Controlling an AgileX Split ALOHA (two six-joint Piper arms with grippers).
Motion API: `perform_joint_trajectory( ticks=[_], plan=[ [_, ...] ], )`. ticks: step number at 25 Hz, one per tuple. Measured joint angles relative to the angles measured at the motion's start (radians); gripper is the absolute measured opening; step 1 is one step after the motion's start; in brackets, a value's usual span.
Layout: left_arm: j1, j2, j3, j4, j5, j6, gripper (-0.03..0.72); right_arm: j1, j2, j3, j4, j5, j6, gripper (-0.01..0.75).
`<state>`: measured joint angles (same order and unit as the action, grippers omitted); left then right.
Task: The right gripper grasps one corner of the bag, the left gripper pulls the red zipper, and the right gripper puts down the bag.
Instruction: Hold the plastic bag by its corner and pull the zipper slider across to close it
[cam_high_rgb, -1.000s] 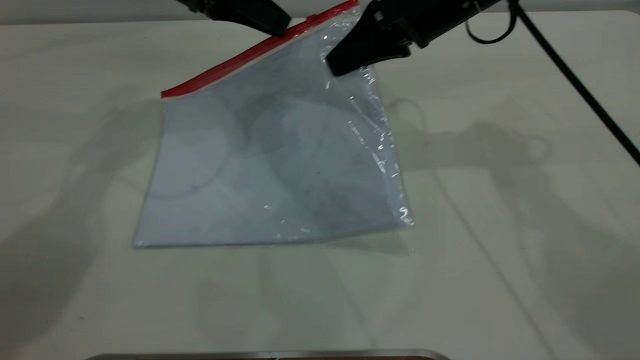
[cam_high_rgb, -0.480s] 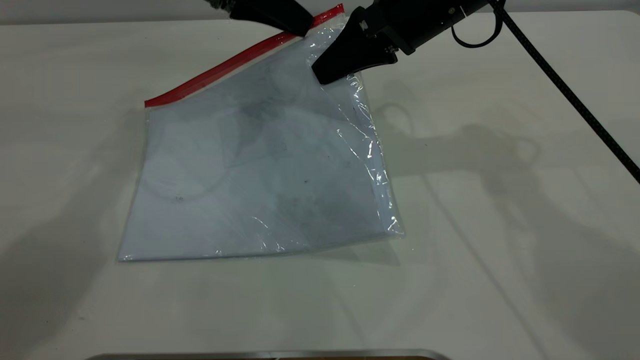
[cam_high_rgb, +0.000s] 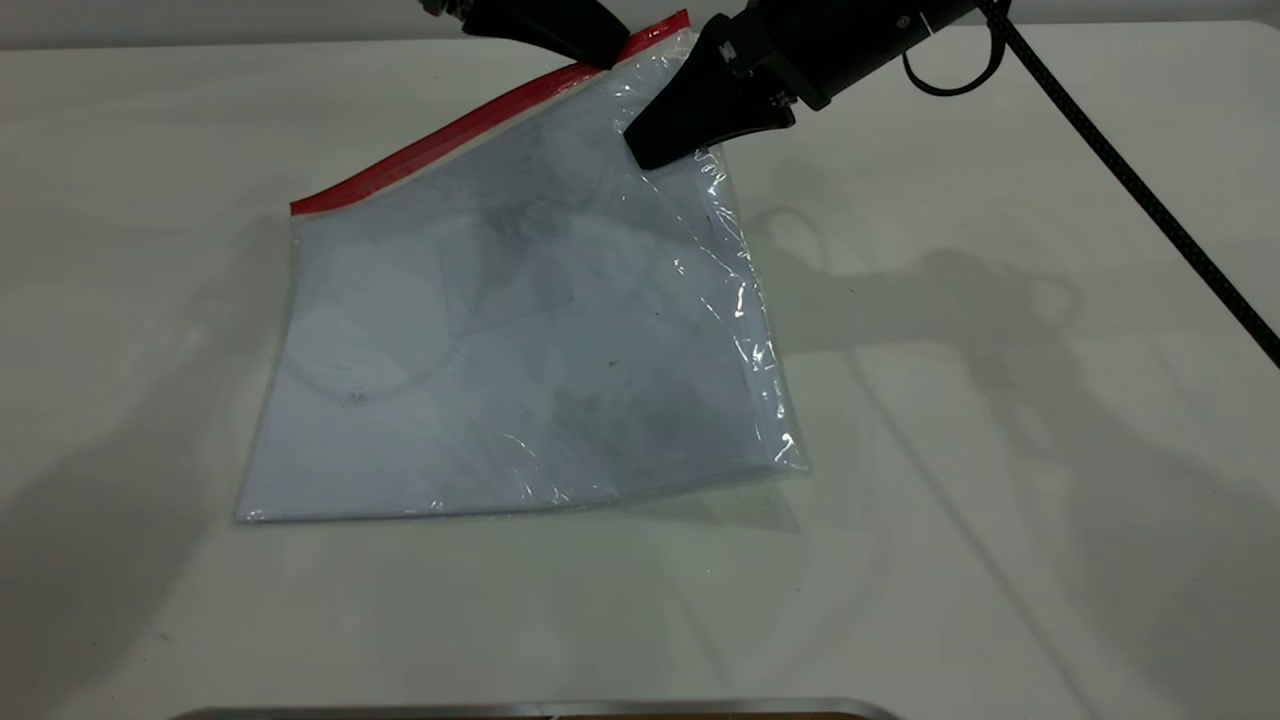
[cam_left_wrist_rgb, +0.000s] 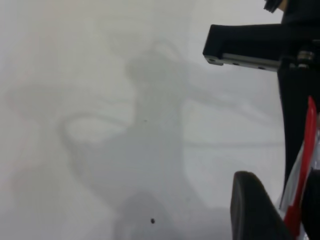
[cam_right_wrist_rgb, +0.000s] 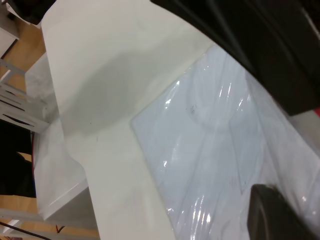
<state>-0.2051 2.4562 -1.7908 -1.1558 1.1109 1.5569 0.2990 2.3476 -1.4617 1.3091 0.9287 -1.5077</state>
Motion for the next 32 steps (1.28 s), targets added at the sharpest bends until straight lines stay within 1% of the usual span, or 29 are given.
perform_joint_trajectory(
  ticks=[8, 10, 13, 17, 19, 28, 32],
  plan=[
    [0.0, 0.014, 0.0, 0.001, 0.025, 0.0, 0.303, 0.0, 0.0, 0.0, 0.0, -0.001, 0.0, 0.034],
    [0.0, 0.018, 0.0, 0.002, 0.026, 0.0, 0.293, 0.0, 0.0, 0.0, -0.002, -0.005, 0.0, 0.034],
    [0.0, 0.019, 0.0, 0.002, 0.028, 0.005, 0.226, 0.0, 0.0, 0.0, -0.002, -0.007, 0.0, 0.034],
    [0.0, 0.019, 0.0, 0.003, 0.033, 0.011, 0.096, 0.0, 0.0, 0.0, -0.002, -0.009, 0.0, 0.034],
    [0.0, 0.019, 0.0, 0.003, 0.035, 0.012, 0.055, -0.005, 0.0, 0.0, -0.002, -0.009, 0.0, 0.034],
    [0.01, 0.019, -0.001, -0.039, 0.038, 0.012, 0.047, -0.059, -0.018, 0.0, 0.003, 0.043, -0.022, 0.034],
    [0.026, 0.019, -0.001, -0.039, 0.048, 0.012, 0.047, -0.066, -0.018, 0.0, 0.025, 0.054, -0.033, 0.034]
  ],
)
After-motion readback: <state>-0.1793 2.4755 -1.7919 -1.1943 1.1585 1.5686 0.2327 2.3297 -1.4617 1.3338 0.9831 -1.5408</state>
